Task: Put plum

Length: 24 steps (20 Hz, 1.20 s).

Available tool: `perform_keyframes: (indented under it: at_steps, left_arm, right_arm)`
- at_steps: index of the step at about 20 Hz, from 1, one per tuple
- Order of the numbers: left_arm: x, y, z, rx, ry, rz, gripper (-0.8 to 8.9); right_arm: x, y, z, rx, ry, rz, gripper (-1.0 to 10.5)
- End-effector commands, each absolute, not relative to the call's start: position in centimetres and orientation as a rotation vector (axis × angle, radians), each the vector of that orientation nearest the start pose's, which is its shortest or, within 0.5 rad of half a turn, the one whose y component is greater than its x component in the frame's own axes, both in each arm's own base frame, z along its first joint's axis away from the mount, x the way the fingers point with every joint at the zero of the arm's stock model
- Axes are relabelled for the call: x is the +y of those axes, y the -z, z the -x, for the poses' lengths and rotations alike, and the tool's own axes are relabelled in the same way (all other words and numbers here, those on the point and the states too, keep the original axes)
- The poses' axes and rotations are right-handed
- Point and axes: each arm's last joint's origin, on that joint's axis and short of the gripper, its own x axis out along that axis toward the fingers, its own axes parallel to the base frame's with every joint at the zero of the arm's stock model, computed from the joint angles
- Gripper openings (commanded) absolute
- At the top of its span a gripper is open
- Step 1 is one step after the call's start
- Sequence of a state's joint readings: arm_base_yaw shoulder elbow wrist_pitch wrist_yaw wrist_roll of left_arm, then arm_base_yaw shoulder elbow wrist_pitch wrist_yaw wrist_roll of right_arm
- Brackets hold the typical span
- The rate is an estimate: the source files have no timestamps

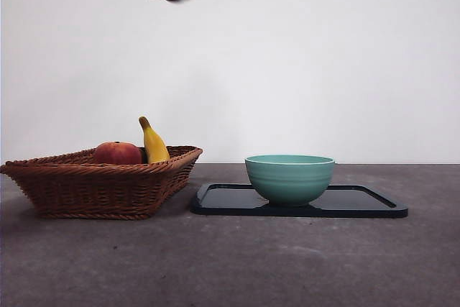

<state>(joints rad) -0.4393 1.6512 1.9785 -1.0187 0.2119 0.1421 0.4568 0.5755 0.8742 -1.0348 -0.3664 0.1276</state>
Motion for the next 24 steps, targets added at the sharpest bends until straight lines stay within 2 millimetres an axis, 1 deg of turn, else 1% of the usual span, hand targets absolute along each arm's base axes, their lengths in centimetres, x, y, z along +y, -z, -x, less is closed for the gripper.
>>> perform_keyframes:
  at_steps: [1, 2, 4, 5, 7, 11, 15, 17, 20, 24]
  left_arm:
    - [-12.7, -46.1, -27.1, 0.642, 0.654, -0.196, 2.47]
    - [-11.9, -46.6, -26.2, 0.653, 0.643, -0.188, 2.48]
    - [-10.9, -46.7, -25.1, 0.693, 0.624, -0.183, 2.48]
    - [-10.7, -46.4, -25.0, 0.711, 0.619, -0.181, 2.48]
    - [-10.4, -45.0, -24.9, 0.744, 0.609, -0.179, 2.48]
    - [-9.9, -39.0, -25.7, 0.772, 0.577, -0.157, 2.48]
    - [-9.5, -33.1, -27.6, 0.736, 0.546, -0.143, 2.46]
    - [-9.3, -30.4, -28.2, 0.726, 0.532, -0.138, 2.46]
    - [-8.9, -27.0, -29.2, 0.722, 0.504, -0.143, 2.46]
    - [-8.9, -23.5, -31.3, 0.761, 0.477, -0.152, 2.46]
  right_arm:
    - [4.8, -31.5, -7.3, 0.782, -0.746, -0.075, 2.0]
    - [4.8, -31.6, -7.3, 0.773, -0.747, -0.075, 2.0]
    - [4.9, -31.7, -7.4, 0.752, -0.75, -0.077, 2.0]
    - [4.9, -31.8, -7.5, 0.746, -0.751, -0.078, 2.0]
    - [4.9, -31.8, -7.5, 0.741, -0.752, -0.079, 2.0]
    - [4.9, -31.8, -7.5, 0.742, -0.752, -0.079, 2.0]
    - [4.9, -31.8, -7.5, 0.742, -0.752, -0.079, 2.0]
    - [4.9, -31.8, -7.5, 0.743, -0.751, -0.082, 2.0]
    - [4.9, -31.8, -7.5, 0.743, -0.751, -0.082, 2.0]
    - [4.9, -31.8, -7.5, 0.746, -0.746, -0.093, 2.0]
